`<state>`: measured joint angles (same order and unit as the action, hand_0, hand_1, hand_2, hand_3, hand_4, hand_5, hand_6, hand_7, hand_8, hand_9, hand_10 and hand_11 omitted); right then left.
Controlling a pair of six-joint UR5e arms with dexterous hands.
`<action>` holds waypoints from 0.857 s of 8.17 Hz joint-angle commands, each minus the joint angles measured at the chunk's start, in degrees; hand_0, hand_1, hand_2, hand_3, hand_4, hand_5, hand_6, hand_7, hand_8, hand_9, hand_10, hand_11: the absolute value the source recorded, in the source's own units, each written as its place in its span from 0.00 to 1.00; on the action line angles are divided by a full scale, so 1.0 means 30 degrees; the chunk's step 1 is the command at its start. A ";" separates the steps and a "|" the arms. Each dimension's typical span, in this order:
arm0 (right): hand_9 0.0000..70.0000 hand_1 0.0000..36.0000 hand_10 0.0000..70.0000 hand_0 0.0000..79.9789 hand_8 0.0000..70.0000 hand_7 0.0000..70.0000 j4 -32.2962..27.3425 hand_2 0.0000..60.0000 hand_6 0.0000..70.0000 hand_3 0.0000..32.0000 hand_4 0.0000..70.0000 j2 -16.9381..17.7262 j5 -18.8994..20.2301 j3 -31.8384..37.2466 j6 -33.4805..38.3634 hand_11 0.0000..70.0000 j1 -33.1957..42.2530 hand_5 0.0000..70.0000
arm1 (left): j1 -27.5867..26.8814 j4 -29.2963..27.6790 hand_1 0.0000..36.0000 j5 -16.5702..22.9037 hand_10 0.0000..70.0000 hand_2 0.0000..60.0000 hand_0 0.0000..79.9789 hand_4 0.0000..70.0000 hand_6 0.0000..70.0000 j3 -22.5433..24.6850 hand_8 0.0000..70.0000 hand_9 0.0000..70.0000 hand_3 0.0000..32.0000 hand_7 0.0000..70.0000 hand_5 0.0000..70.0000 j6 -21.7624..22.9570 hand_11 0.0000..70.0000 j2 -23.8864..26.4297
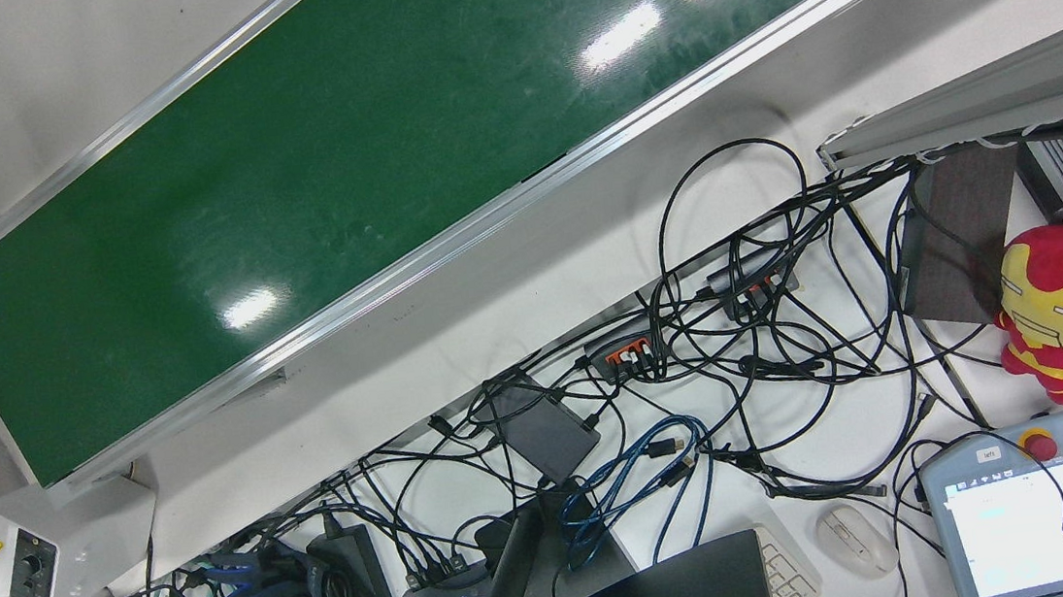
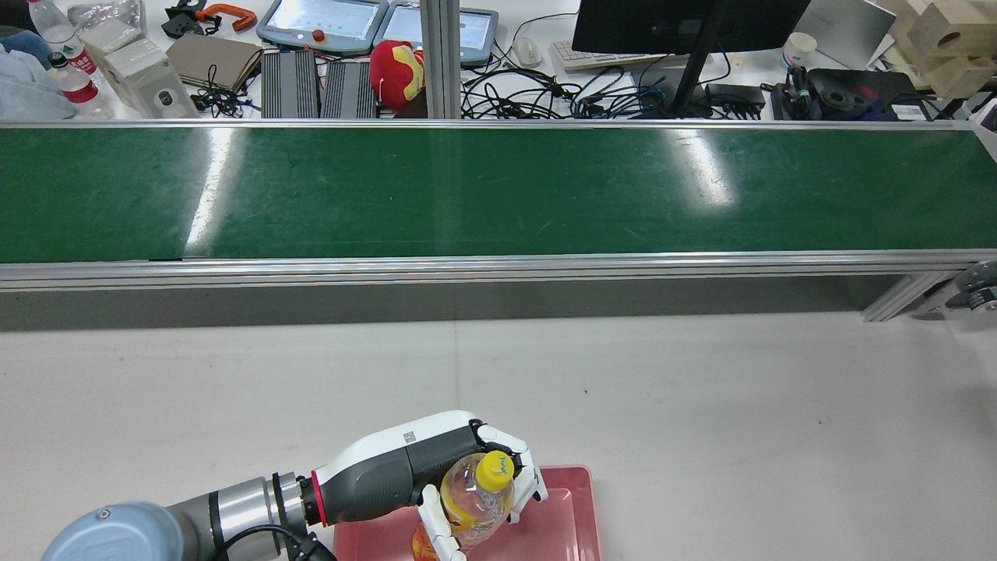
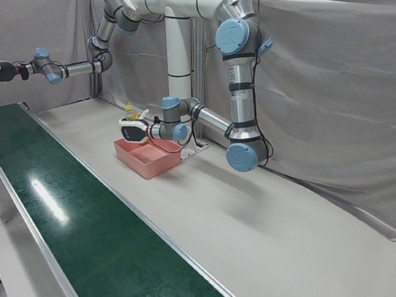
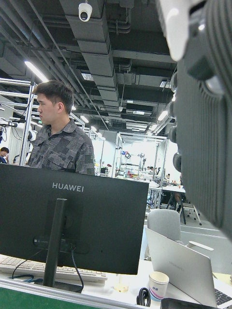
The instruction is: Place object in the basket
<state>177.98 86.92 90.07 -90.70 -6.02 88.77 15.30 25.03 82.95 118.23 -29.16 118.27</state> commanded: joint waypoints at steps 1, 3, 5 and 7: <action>0.00 0.00 0.00 0.00 0.00 0.00 0.0000 0.00 0.00 0.00 0.00 0.0000 -0.0021 0.0029 -0.0016 0.00 0.0001 0.00 | 0.0055 -0.3617 0.15 -0.0111 0.27 0.00 0.64 0.02 0.02 0.0433 0.17 0.22 0.00 0.09 0.34 0.0050 0.41 -0.4285; 0.00 0.00 0.00 0.00 0.00 0.00 0.0000 0.00 0.00 0.00 0.00 0.0000 0.0007 0.0029 -0.0016 0.00 0.0001 0.00 | 0.0259 -0.3656 0.13 -0.0054 0.17 0.00 0.63 0.00 0.00 0.0579 0.11 0.13 0.00 0.01 0.15 0.0196 0.26 -0.4356; 0.00 0.00 0.00 0.00 0.00 0.00 0.0000 0.00 0.00 0.00 0.00 0.0000 -0.0021 0.0029 -0.0016 0.00 0.0001 0.00 | 0.0580 -0.3365 0.12 -0.0024 0.10 0.00 0.63 0.00 0.00 0.1689 0.05 0.05 0.03 0.00 0.05 0.0255 0.16 -0.4384; 0.00 0.00 0.00 0.00 0.00 0.00 0.0000 0.00 0.00 0.00 0.00 0.0000 -0.0021 0.0029 0.0013 0.00 0.0001 0.00 | 0.1629 -0.3246 0.11 0.0005 0.08 0.00 0.63 0.00 0.00 0.1928 0.02 0.02 0.04 0.00 0.04 0.0314 0.13 -0.4414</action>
